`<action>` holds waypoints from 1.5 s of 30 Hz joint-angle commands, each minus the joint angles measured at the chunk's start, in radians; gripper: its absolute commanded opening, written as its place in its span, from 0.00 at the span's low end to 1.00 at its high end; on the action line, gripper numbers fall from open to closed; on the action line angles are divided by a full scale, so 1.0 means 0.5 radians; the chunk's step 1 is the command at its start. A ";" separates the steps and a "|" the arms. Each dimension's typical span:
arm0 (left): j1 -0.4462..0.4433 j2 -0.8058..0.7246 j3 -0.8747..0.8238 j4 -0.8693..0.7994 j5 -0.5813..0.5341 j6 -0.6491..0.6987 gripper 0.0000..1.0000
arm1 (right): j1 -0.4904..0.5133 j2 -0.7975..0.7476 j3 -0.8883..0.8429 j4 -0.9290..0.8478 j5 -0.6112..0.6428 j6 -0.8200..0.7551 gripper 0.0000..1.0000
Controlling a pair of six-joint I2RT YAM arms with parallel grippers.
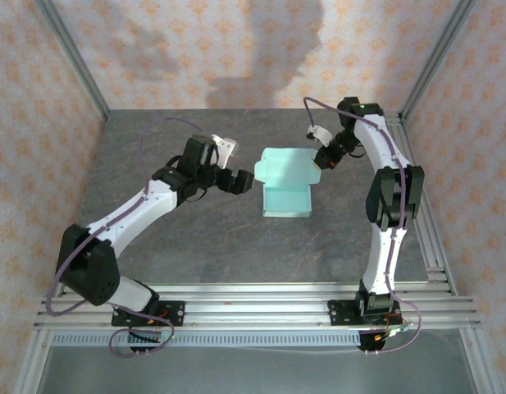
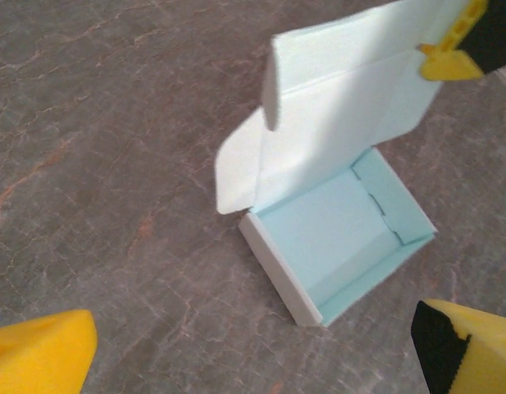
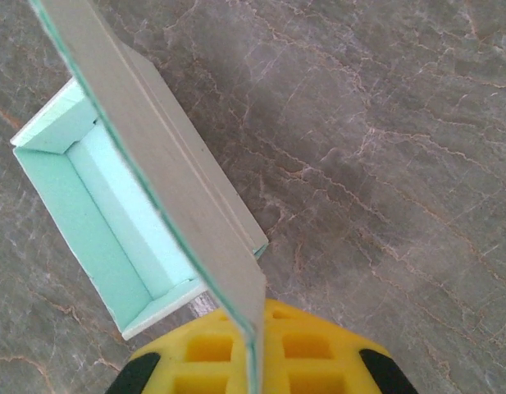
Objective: Fold the paper box
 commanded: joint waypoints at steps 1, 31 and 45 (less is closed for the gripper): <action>0.036 0.188 0.237 -0.087 0.037 0.168 0.94 | -0.005 -0.162 -0.078 0.059 -0.079 -0.070 0.00; 0.097 1.411 1.996 -1.531 0.637 1.090 0.31 | 0.021 -0.376 -0.295 0.088 -0.084 -0.036 0.00; 0.099 1.466 2.133 -1.556 0.640 1.087 0.23 | 0.040 -0.345 -0.260 0.030 -0.059 -0.034 0.00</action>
